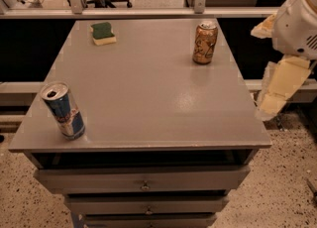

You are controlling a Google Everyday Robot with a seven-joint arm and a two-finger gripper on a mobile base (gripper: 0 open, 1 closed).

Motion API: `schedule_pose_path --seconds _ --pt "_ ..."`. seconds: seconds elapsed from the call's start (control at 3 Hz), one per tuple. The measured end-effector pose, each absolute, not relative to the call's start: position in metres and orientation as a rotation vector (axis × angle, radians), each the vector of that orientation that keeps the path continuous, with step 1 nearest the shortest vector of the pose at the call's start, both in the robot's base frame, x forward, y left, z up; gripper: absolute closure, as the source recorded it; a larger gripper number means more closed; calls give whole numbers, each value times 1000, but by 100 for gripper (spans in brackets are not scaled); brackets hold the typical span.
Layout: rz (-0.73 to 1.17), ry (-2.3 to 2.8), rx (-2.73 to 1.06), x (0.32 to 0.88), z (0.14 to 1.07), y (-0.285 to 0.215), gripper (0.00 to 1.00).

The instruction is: Pick redbull can

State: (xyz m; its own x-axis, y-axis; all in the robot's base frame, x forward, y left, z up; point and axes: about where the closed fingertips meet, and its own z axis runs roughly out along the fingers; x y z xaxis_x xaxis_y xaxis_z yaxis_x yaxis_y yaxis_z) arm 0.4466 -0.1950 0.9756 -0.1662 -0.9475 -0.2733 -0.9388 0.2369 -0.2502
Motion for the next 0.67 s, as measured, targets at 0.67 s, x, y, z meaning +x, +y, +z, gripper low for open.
schedule_pose_path --seconds 0.67 --pt "407 1874 -1709 472 941 -61 0"
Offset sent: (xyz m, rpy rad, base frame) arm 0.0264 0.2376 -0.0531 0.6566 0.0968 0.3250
